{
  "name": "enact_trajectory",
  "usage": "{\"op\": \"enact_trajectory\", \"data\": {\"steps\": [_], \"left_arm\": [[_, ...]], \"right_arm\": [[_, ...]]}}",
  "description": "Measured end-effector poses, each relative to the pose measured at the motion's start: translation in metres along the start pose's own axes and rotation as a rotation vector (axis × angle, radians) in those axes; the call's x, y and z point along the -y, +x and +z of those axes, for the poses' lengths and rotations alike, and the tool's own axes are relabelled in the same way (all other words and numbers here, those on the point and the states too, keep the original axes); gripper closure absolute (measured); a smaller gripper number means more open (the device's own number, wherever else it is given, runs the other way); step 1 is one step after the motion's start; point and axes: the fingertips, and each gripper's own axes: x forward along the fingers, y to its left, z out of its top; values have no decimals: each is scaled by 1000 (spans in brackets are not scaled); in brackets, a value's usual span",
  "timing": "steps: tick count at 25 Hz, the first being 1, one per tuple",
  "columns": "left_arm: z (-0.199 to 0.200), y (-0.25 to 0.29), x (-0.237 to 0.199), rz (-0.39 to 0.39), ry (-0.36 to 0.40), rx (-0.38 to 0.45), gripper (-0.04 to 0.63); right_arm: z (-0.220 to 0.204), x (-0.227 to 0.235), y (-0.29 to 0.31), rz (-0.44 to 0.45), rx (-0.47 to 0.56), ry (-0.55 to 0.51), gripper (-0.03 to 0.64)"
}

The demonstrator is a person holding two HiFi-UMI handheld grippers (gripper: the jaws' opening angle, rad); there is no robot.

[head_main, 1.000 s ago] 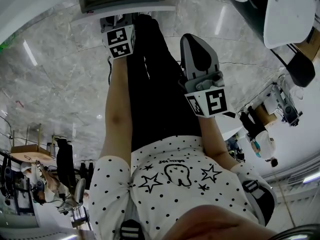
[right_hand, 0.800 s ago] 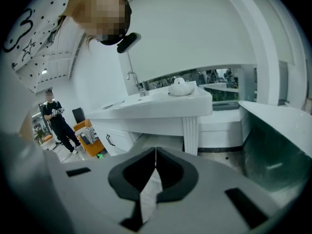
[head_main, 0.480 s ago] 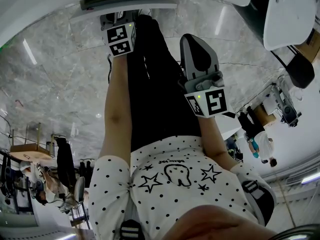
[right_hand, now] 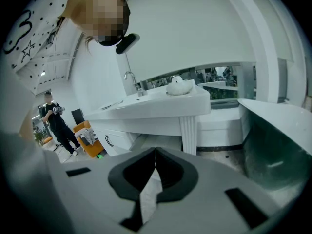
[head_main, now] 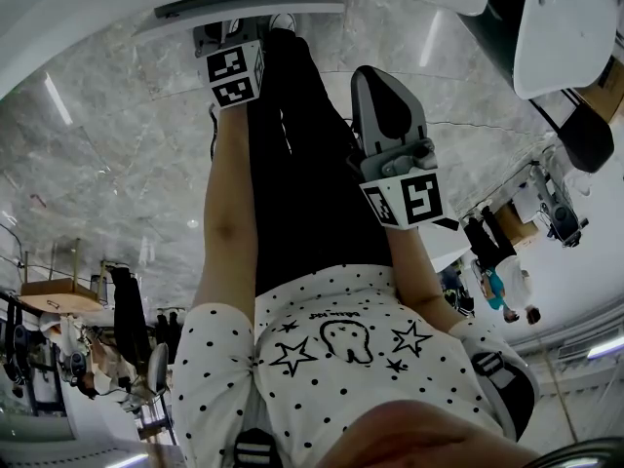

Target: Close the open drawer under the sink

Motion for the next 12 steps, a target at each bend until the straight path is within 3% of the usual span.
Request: {"op": "enact_trajectory", "data": {"steps": [12], "left_arm": [[8,7,-8,8,0,13,456]], "right_arm": [[-4,2,2,-4,-5,7,603]]}}
